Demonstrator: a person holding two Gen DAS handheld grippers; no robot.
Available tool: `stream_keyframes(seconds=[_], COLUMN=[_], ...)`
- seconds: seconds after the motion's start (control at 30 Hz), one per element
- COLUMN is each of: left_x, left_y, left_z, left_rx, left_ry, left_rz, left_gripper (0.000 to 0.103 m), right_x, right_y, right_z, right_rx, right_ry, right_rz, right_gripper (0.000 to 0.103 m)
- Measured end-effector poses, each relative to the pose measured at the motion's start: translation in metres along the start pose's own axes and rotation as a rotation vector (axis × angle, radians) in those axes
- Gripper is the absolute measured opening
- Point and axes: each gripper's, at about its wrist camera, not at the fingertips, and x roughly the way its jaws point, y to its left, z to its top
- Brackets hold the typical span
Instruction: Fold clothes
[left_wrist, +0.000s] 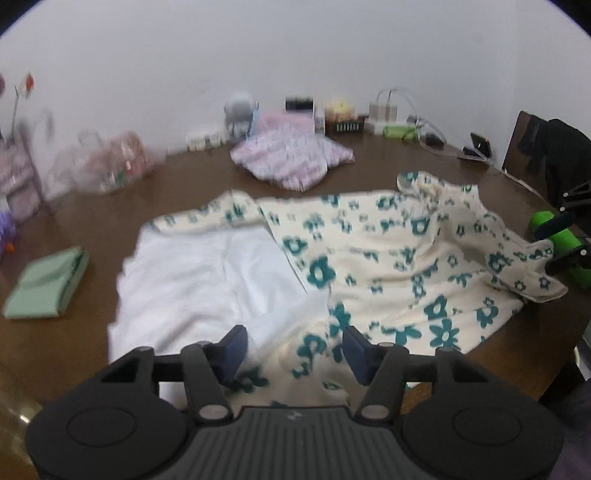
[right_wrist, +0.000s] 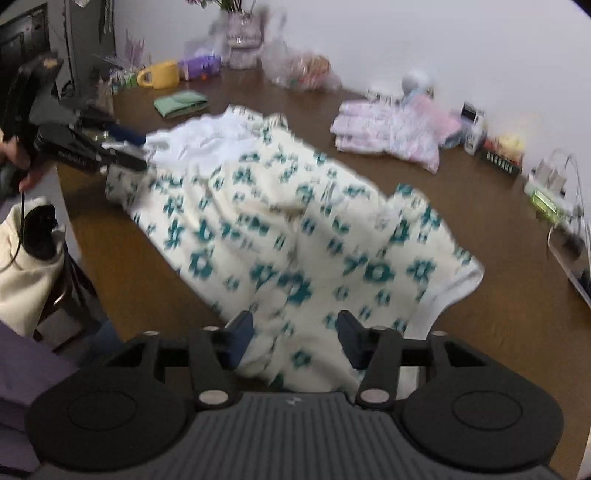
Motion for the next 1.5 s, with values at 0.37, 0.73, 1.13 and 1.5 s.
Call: stream_keyframes(seconds=[0.37, 0.73, 1.13, 1.5], left_x=[-0.001, 0.012, 0.014, 0.0], left_y=[-0.008, -0.028, -0.008, -0.006], left_z=[-0.033, -0.008, -0.02, -0.026], left_rx=[-0.026, 0.048, -0.059, -0.039], left_ry=[0.02, 0.012, -0.002, -0.01], left_rz=[0.01, -0.066, -0.085, -0.094], left_gripper=[0.043, 0.056, 0.017, 0.009], right_x=[0.007, 0.01, 0.062, 0.039], right_y=[0.006, 0.015, 0.009, 0.014], right_z=[-0.028, -0.012, -0.019, -0.021], right_rx=[0.019, 0.155, 0.246, 0.213], right_ry=[0.056, -0.142, -0.18, -0.181], right_rz=[-0.039, 0.032, 0.088, 0.208], right_gripper=[0.004, 0.036, 0.046, 0.003])
